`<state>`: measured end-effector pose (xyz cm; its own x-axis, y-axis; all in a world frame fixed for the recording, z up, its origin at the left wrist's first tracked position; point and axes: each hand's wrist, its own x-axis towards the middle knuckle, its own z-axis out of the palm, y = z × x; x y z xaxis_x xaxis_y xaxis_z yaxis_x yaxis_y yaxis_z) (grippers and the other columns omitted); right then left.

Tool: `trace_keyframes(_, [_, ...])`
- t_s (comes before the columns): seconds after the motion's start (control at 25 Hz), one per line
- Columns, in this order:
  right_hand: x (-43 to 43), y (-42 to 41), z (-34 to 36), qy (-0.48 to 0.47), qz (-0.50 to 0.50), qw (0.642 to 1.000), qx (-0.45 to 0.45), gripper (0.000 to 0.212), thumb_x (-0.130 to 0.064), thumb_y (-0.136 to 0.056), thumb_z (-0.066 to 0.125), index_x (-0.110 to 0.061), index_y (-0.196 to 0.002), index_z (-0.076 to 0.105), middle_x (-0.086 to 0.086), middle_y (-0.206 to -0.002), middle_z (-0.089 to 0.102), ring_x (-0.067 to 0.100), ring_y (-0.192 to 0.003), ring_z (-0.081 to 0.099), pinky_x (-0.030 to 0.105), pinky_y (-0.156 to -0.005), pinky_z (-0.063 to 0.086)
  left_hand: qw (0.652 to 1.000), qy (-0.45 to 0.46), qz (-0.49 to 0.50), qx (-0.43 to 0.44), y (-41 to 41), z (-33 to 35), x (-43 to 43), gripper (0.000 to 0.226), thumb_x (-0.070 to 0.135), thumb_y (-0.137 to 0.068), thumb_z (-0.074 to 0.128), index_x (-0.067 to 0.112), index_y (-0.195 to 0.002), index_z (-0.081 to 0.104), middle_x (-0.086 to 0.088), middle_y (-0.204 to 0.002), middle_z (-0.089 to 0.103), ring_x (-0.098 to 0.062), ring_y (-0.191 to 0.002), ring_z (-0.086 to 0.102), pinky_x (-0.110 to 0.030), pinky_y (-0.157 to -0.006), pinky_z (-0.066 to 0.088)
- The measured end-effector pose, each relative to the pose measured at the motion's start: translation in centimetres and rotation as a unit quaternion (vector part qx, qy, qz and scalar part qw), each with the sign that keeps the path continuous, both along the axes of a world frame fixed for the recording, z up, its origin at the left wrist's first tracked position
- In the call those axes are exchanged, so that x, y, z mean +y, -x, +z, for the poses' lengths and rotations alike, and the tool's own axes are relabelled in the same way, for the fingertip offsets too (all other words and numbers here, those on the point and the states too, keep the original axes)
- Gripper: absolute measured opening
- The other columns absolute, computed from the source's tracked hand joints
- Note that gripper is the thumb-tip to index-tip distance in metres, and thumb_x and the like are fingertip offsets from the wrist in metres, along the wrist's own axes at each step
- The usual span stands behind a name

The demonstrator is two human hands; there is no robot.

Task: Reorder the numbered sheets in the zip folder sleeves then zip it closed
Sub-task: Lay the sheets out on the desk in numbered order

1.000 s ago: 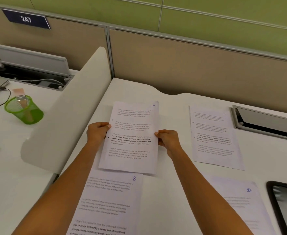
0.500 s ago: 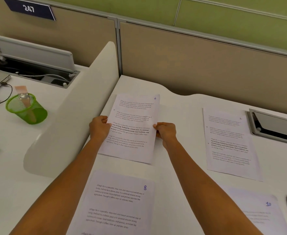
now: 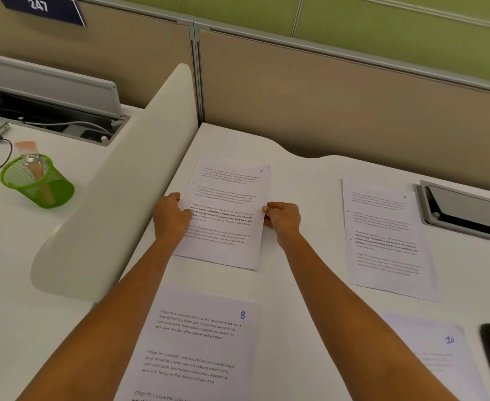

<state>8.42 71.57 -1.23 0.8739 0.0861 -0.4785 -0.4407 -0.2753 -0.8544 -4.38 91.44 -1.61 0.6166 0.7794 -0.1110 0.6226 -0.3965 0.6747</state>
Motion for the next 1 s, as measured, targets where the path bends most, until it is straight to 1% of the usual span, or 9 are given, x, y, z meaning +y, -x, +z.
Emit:
trace_keyframes(0.08, [-0.5, 0.0, 0.3, 0.008, 0.004, 1.0, -0.015, 0.032, -0.002, -0.086, 0.069, 0.002, -0.117, 0.065, 0.015, -0.111, 0.068, 0.027, -0.089, 0.07, 0.029, -0.077, 0.058, 0.999, -0.03, -0.009, 0.019, 0.0, 0.1, -0.8, 0.054, 0.015, -0.083, 0.073, -0.003, -0.129, 0.053, -0.022, -0.126, 0.057, -0.037, -0.117, 0.053, -0.047, -0.096, 0.045])
trace_keyframes(0.16, [-1.2, 0.1, 0.7, 0.015, 0.008, 1.0, -0.024, 0.032, -0.003, -0.086, 0.069, 0.001, -0.117, 0.065, 0.014, -0.109, 0.069, 0.023, -0.084, 0.07, 0.027, -0.079, 0.057, 0.998, -0.045, -0.013, 0.035, 0.2, 0.3, -1.7, 0.059, 0.02, -0.084, 0.073, 0.0, -0.134, 0.049, -0.021, -0.129, 0.054, -0.037, -0.122, 0.048, -0.048, -0.1, 0.041])
trace_keyframes(0.24, [-2.1, 0.1, 1.0, 0.017, 0.005, 0.999, -0.028, 0.032, -0.003, -0.086, 0.07, 0.0, -0.117, 0.066, 0.013, -0.108, 0.07, 0.022, -0.082, 0.069, 0.028, -0.082, 0.057, 0.998, -0.04, -0.018, 0.04, 0.2, 0.7, -2.9, 0.061, 0.023, -0.085, 0.072, 0.003, -0.137, 0.047, -0.02, -0.131, 0.051, -0.037, -0.124, 0.044, -0.048, -0.101, 0.038])
trace_keyframes(0.32, [-3.0, 0.1, 1.4, 0.019, 0.004, 0.999, -0.035, 0.031, -0.004, -0.085, 0.07, 0.0, -0.116, 0.067, 0.012, -0.106, 0.071, 0.023, -0.086, 0.07, 0.033, -0.086, 0.058, 0.998, -0.037, -0.031, 0.036, -0.1, 1.1, -4.4, 0.061, 0.025, -0.085, 0.073, 0.005, -0.137, 0.047, -0.019, -0.131, 0.052, -0.036, -0.124, 0.044, -0.048, -0.102, 0.038])
trace_keyframes(0.4, [-4.2, 0.3, 1.7, 0.028, 0.004, 0.999, -0.043, 0.031, -0.005, -0.085, 0.07, -0.002, -0.116, 0.068, 0.01, -0.103, 0.071, 0.023, -0.087, 0.07, 0.035, -0.087, 0.057, 0.998, -0.03, -0.046, 0.02, -0.5, 1.6, -6.2, 0.061, 0.025, -0.085, 0.073, 0.006, -0.137, 0.049, -0.018, -0.131, 0.052, -0.035, -0.124, 0.044, -0.048, -0.103, 0.039])
trace_keyframes(0.48, [-5.5, 0.5, 2.0, 0.036, 0.005, 0.998, -0.052, 0.03, -0.006, -0.085, 0.071, -0.004, -0.115, 0.068, 0.009, -0.103, 0.071, 0.023, -0.088, 0.07, 0.036, -0.088, 0.057, 0.998, -0.015, -0.067, 0.002, -1.0, 2.0, -8.1, 0.058, 0.026, -0.084, 0.073, 0.008, -0.135, 0.052, -0.017, -0.13, 0.054, -0.034, -0.124, 0.046, -0.049, -0.103, 0.041])
trace_keyframes(0.64, [-8.9, 0.7, 2.5, 0.063, 0.006, 0.995, -0.072, 0.027, -0.011, -0.084, 0.072, -0.011, -0.11, 0.07, 0.006, -0.103, 0.071, 0.022, -0.096, 0.067, 0.038, -0.091, 0.055, 0.993, 0.029, -0.113, -0.016, -2.2, 2.5, -12.4, 0.054, 0.029, -0.083, 0.074, 0.009, -0.131, 0.056, -0.014, -0.125, 0.057, -0.032, -0.116, 0.054, -0.046, -0.097, 0.048])
trace_keyframes(0.8, [-13.9, 0.2, 2.9, 0.09, -0.007, 0.993, -0.075, 0.026, -0.011, -0.082, 0.074, -0.011, -0.108, 0.07, 0.006, -0.101, 0.072, 0.022, -0.096, 0.067, 0.039, -0.091, 0.055, 0.986, 0.051, -0.16, 0.008, -3.7, 2.6, -17.5, 0.054, 0.031, -0.084, 0.073, 0.009, -0.131, 0.055, -0.011, -0.127, 0.058, -0.026, -0.115, 0.056, -0.037, -0.095, 0.046])
trace_keyframes(1.0, [-21.5, -1.3, 3.0, 0.133, -0.024, 0.987, -0.086, 0.028, -0.015, -0.083, 0.075, -0.011, -0.11, 0.071, 0.008, -0.105, 0.071, 0.027, -0.092, 0.068, 0.039, -0.09, 0.056, 0.976, 0.063, -0.206, 0.043, -5.7, 2.9, -24.5, 0.058, 0.033, -0.085, 0.072, 0.007, -0.133, 0.053, -0.011, -0.133, 0.056, -0.026, -0.119, 0.056, -0.036, -0.098, 0.045])
